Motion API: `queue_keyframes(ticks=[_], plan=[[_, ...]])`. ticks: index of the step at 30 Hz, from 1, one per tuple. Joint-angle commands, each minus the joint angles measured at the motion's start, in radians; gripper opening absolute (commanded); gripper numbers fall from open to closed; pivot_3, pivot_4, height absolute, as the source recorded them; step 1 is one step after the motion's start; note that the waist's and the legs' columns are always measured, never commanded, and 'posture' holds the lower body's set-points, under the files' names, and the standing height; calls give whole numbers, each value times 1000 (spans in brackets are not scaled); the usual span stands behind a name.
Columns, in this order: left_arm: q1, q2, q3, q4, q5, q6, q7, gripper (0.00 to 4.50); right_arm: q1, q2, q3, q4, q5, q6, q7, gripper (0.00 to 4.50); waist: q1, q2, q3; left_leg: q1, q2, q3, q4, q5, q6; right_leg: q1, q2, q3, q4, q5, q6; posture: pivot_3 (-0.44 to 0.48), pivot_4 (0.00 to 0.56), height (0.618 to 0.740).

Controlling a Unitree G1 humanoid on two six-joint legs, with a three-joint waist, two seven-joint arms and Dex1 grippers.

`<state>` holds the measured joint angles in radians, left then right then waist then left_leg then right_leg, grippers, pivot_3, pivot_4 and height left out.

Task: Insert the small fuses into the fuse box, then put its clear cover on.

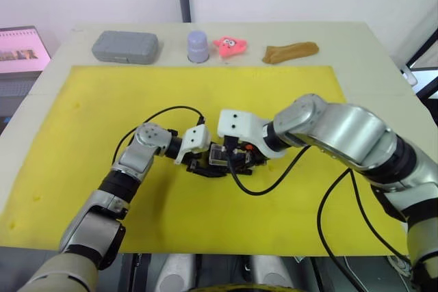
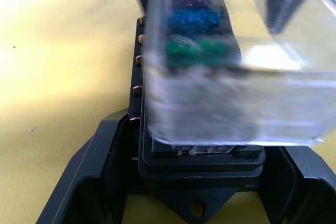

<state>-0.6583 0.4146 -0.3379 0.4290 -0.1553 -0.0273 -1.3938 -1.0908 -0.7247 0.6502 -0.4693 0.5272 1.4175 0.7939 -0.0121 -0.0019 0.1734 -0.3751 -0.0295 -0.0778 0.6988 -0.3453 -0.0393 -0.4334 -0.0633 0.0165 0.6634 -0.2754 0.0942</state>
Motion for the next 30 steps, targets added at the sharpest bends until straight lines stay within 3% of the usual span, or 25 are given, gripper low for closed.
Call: queue_keyframes(ticks=[1,30], plan=[[7,-1,12,-8,5,0,12,2576,-33,-8,-13,-14,-19,-21,5,1673,0,0,0,0,0,0,0,0,0,0,0,0,0,0,0,0,150,740],[3,6,12,-8,5,5,5,2576,12,-3,41,13,-67,-25,-6,1673,-1,0,0,0,0,0,0,0,-1,0,0,0,0,0,0,0,150,740]])
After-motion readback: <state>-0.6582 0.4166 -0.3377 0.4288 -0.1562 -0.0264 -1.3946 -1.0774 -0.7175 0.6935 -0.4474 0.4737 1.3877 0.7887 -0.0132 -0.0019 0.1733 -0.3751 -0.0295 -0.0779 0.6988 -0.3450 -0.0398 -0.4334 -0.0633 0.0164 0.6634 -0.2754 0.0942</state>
